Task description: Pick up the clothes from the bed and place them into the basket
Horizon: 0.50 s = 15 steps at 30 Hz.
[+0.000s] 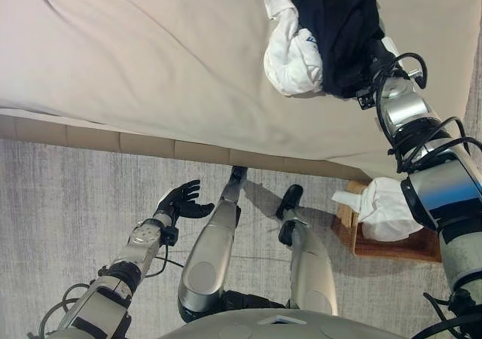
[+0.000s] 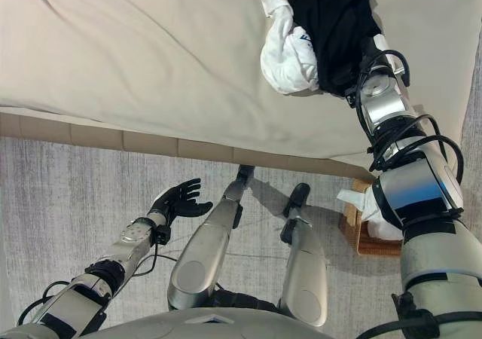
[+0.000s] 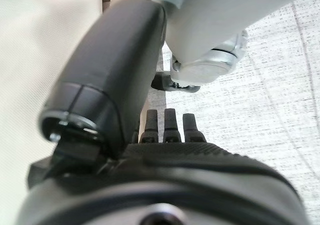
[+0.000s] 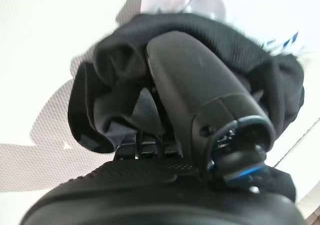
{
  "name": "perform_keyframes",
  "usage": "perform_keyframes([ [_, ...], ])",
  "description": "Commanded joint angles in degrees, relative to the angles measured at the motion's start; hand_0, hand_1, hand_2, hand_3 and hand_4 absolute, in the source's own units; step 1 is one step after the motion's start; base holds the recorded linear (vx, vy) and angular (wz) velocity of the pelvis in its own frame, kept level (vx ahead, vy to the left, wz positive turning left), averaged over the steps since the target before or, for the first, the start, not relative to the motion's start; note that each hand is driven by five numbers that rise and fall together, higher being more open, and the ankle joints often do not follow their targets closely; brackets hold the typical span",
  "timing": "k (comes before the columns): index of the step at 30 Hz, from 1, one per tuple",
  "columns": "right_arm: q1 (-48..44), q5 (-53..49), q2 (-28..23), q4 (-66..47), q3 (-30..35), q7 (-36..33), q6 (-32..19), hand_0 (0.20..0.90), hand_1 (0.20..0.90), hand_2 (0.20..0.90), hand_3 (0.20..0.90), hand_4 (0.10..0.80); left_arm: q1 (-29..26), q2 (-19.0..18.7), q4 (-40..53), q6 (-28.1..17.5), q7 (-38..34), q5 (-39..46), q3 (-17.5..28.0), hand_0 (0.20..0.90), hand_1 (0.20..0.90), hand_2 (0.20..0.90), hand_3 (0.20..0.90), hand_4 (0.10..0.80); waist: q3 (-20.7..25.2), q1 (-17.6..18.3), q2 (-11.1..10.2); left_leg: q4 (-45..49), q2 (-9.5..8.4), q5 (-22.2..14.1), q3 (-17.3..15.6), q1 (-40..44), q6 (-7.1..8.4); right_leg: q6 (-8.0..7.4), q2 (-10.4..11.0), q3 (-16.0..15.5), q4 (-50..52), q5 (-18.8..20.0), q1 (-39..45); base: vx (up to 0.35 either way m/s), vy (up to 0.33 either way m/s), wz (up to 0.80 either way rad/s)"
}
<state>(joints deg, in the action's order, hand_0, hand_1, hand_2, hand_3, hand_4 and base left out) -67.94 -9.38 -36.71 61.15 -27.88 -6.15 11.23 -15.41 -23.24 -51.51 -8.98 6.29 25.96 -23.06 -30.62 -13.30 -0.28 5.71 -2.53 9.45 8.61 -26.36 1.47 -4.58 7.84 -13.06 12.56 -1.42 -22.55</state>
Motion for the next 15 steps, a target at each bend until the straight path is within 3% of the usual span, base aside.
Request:
perform_keyframes([
  [1,-4.59,0.91,-2.9,-3.34,-2.79,-2.92,-5.6,0.3,0.3,0.3,0.2,0.1,1.58,-0.91,-0.56,-1.87,-0.11,0.97,-0.91,0.9,0.9,0.9,0.9,0.8,0.83,-0.5,-0.7,3.24,-2.4,-7.27,-2.45,1.88,-4.07,-0.07,-0.79,0.68,-2.83,5.78,0.84,0.0,0.0,0.0],
  [7,-5.04,-1.91,-3.19,-7.49,0.65,-13.82,-8.77,0.3,0.3,0.3,0.2,0.1,2.06,-0.66,-1.08,-1.65,-0.59,0.16,-0.63,0.9,0.9,0.9,0.9,0.8,0.83,-0.07,-0.5,1.48,-2.13,-7.37,-2.89,4.46,-3.92,-0.06,-0.94,0.48,-3.51,5.43,2.94,0.0,0.0,0.0],
  [15,1.27,-1.08,-6.65,-25.71,10.45,-27.87,-14.85,0.3,0.3,0.3,0.2,0.1,4.12,-0.81,-4.44,-0.86,-0.57,-1.87,1.22,0.9,0.9,0.9,0.9,0.8,2.73,2.64,-2.33,-0.2,-1.35,-9.29,-4.31,10.54,-4.11,-0.38,-1.64,2.72,-5.44,5.06,8.24,-0.001,-0.013,-0.02],
])
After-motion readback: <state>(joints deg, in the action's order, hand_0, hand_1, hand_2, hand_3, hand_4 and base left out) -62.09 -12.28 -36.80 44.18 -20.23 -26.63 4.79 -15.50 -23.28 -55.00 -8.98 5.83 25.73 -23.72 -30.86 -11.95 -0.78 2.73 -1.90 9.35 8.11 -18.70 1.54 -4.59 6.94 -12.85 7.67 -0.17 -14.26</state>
